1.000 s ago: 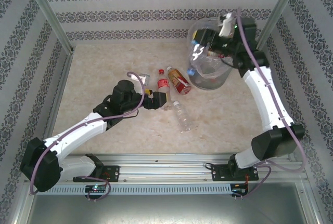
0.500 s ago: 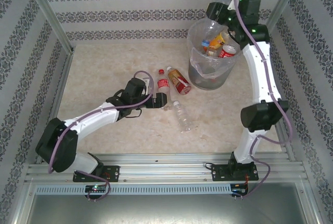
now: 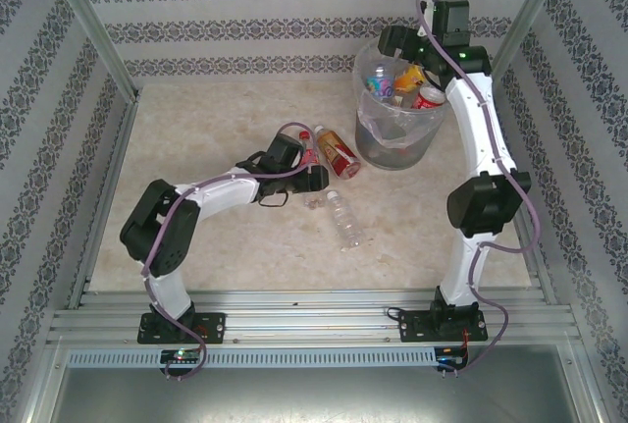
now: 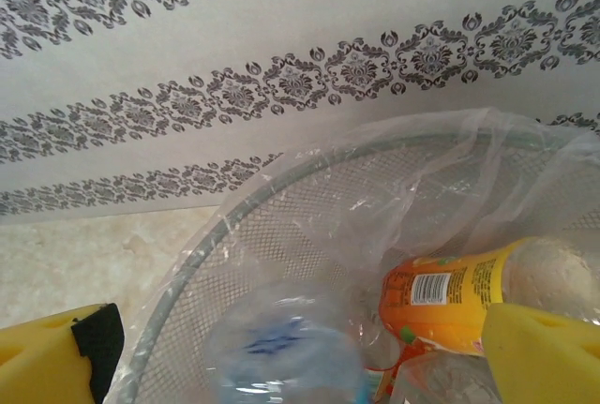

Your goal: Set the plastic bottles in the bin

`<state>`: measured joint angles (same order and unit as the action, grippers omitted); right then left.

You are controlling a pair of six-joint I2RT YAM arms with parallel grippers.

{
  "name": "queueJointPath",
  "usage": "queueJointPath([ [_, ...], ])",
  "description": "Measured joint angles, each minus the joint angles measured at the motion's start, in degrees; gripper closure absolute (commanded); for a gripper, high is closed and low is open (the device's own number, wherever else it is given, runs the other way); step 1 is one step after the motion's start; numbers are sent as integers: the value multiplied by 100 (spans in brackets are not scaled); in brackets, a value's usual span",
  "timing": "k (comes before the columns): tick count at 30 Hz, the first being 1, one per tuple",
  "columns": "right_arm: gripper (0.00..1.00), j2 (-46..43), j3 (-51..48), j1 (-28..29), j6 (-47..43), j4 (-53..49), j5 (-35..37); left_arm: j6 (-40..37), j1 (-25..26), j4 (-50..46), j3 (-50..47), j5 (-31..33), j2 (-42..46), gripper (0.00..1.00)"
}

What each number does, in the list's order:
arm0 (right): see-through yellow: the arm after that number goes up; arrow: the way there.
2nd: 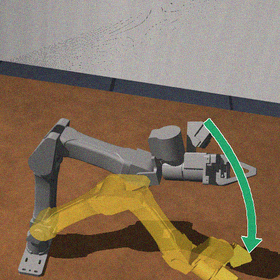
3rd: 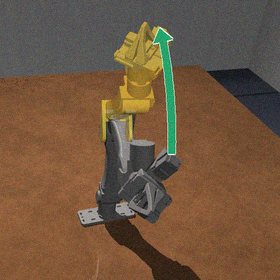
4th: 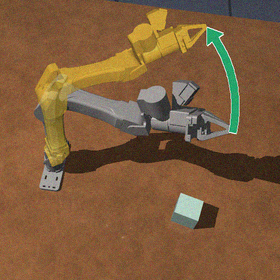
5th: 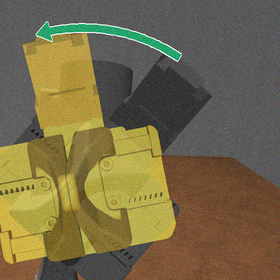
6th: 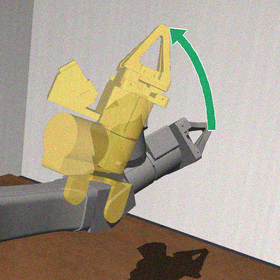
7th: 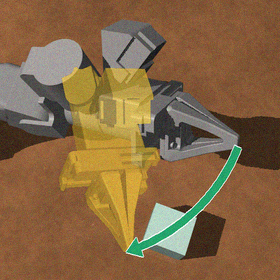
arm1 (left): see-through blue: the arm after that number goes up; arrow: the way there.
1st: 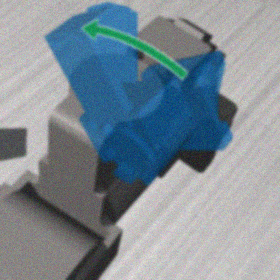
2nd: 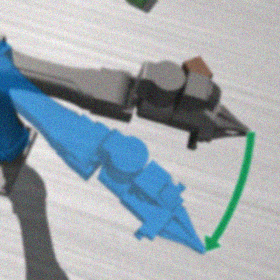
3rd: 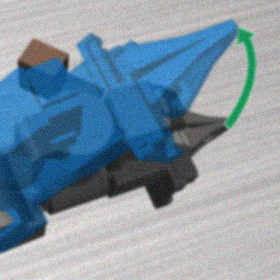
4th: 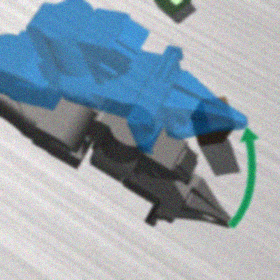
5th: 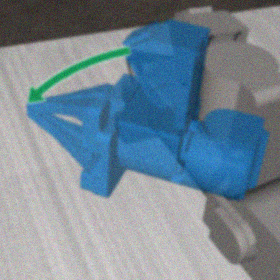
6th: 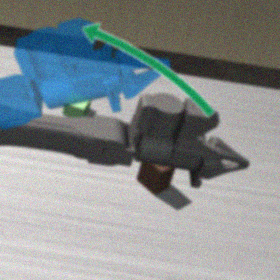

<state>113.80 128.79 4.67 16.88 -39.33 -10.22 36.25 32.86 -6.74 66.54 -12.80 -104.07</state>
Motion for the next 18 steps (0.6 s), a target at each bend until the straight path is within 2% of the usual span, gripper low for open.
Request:
queueJointPath([
  [10, 2, -1965, -1794, 258, -280, 37, 44, 37, 0, -192, 304, 223, -564, 23],
  [18, 2, -3333, -3322, 820, -223, 304, 35, 87, 0, -42, 245, 164, -612, 42],
])
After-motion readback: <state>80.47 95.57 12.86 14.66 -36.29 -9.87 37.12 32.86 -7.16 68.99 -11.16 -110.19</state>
